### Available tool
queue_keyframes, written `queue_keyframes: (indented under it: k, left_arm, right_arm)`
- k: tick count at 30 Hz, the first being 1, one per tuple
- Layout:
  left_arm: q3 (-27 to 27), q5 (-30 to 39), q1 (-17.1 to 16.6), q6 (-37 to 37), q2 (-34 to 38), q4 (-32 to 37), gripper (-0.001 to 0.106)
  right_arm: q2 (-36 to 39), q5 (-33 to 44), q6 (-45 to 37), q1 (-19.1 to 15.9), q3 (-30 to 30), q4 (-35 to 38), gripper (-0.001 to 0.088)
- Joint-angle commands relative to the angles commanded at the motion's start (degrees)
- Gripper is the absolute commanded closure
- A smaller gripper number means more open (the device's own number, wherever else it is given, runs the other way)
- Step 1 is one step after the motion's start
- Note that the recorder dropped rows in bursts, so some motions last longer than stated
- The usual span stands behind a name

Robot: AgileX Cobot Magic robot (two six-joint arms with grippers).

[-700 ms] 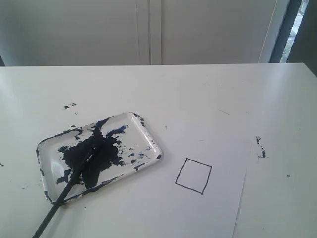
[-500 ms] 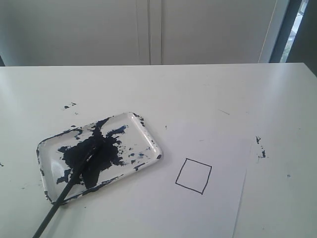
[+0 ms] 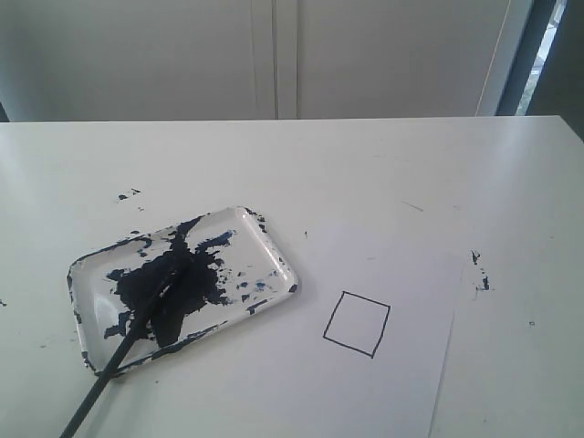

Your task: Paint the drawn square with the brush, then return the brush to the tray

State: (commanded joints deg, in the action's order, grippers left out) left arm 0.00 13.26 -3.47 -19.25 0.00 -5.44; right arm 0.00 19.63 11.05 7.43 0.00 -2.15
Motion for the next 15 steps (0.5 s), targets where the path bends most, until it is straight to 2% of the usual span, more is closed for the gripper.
queue_keyframes:
  k: [5, 12, 15]
  left_arm:
    - [0.00, -0.86, 0.00, -0.30, 0.00, 2.37, 0.105]
    - [0.00, -12.15, 0.00, 1.29, 0.00, 1.44, 0.105]
    - [0.00, -14.47, 0.00, 1.29, 0.00, 1.44, 0.105]
  right_arm:
    - [0.00, -0.27, 0.03, 0.00, 0.00, 0.00, 0.0868]
    - [0.00, -3.52, -0.39, 0.00, 0.00, -0.08, 0.0868]
    - [0.00, -9.18, -0.83, 0.00, 0.00, -0.21, 0.0868]
